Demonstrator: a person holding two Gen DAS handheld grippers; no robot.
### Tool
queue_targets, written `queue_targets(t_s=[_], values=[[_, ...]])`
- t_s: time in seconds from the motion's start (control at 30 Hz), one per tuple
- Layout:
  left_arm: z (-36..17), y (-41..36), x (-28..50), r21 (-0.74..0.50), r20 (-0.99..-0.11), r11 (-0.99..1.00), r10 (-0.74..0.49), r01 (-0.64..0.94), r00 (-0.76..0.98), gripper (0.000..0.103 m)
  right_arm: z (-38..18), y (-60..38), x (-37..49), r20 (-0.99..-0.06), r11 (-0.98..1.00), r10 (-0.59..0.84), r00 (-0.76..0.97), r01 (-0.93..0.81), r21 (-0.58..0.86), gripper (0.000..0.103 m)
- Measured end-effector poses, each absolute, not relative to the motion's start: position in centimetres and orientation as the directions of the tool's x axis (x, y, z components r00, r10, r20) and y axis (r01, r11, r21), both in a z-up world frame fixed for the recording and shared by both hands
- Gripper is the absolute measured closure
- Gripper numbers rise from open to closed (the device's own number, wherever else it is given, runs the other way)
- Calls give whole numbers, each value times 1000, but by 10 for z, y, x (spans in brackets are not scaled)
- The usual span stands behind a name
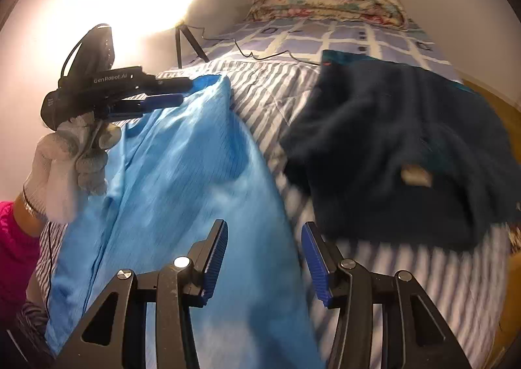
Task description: Fold large clothes
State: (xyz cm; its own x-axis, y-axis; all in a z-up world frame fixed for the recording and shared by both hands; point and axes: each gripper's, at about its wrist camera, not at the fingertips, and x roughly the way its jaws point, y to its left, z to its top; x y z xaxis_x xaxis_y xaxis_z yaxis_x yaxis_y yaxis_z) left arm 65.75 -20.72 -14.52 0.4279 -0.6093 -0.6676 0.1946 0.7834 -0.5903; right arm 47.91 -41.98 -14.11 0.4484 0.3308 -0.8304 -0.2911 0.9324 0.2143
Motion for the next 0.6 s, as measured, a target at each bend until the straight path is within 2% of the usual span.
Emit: queue_targets(t_s=[0.17, 0.23, 0.27, 0.3, 0.43, 0.5, 0.6], values=[[-159, -215, 679, -617, -656, 756, -648, 220, 386, 55, -171, -410, 515, -818, 912, 392, 420, -292, 287, 54], [-161, -216, 682, -638, -641, 737, -669, 224, 375, 74, -181, -405, 522, -829, 916, 381, 410, -290, 277, 54], [-161, -218, 682, -631, -640, 739, -669, 237, 378, 100, -186, -403, 524, -831, 915, 383, 404, -288, 282, 61], [-159, -219, 681, -622, -638, 742, -665, 249, 389, 103, -191, -400, 526, -830, 910, 396, 392, -287, 299, 72], [-155, -222, 674, -571, -639, 763, -645, 303, 419, 103, -194, -390, 521, -818, 892, 430, 382, -319, 320, 96], [-155, -214, 669, -531, -651, 793, -607, 297, 456, 103, -192, -388, 520, -804, 884, 450, 389, -320, 339, 101], [-166, -199, 673, -521, -672, 821, -564, 235, 479, 103, -186, -395, 517, -772, 879, 471, 428, -300, 370, 103]])
